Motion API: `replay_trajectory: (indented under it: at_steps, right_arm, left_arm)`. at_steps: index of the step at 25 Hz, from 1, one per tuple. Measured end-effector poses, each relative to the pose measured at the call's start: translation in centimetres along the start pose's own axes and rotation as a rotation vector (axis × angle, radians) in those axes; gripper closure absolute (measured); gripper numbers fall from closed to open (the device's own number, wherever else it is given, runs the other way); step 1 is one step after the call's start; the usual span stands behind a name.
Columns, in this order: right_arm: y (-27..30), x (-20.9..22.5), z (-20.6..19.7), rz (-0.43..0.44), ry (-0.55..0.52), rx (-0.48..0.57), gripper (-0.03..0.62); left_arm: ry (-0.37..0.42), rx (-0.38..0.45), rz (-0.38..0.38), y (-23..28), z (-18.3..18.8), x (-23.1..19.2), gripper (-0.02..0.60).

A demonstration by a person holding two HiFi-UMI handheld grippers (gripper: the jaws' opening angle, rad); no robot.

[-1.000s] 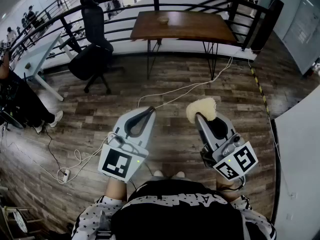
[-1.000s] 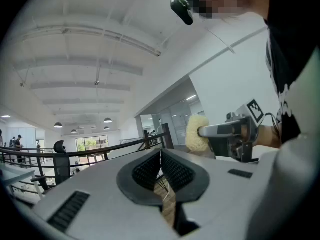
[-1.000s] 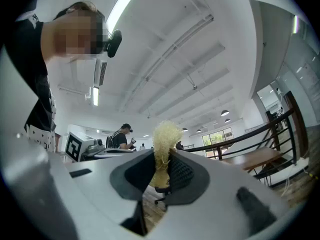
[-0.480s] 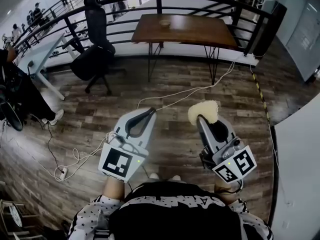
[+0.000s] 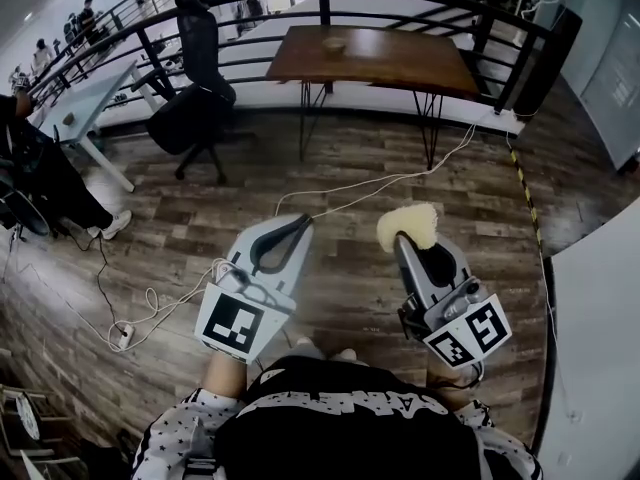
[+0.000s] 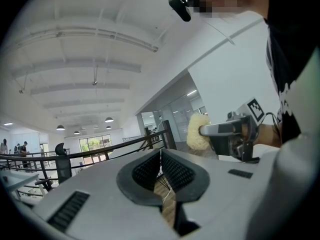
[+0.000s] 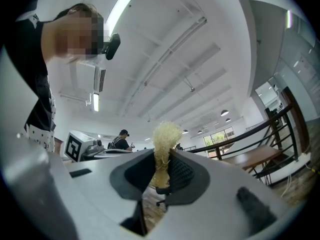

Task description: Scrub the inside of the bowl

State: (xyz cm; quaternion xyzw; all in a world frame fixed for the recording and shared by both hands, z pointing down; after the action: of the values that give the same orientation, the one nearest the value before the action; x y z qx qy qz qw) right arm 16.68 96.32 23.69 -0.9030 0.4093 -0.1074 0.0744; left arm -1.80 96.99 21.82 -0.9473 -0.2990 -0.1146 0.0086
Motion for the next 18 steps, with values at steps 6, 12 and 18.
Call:
replay_trajectory:
  at_steps: [6,12,18]
  right_arm:
    - [-0.4,0.6,-0.4,-0.013,0.008,-0.012,0.531]
    - [0.6,3.5,-0.6,-0.041,-0.008,-0.018,0.531]
    - [3.2,6.2,0.0,-0.052,-0.039,0.000,0.531]
  left_arm:
    - [-0.019,-0.021,-0.001,0.2,-0.6,-0.1,0.565]
    - [-0.019,-0.008,-0.019,3.4,-1.2,-1.4,0.565]
    - [0.014,0.034,-0.071,7.5,-1.0,-3.4,0.565]
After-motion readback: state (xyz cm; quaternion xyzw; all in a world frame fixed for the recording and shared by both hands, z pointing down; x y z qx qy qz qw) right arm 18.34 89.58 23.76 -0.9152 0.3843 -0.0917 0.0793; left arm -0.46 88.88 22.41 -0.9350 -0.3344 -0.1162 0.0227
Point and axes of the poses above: the fingertips, and each gripper's own axes: y forward along the fingers, x to its right, z out of its top, the point moved 5 cm from there along -y, backward along the fingers, and after that the axes turned 2 degrees about -y, right-handed, at the moved point
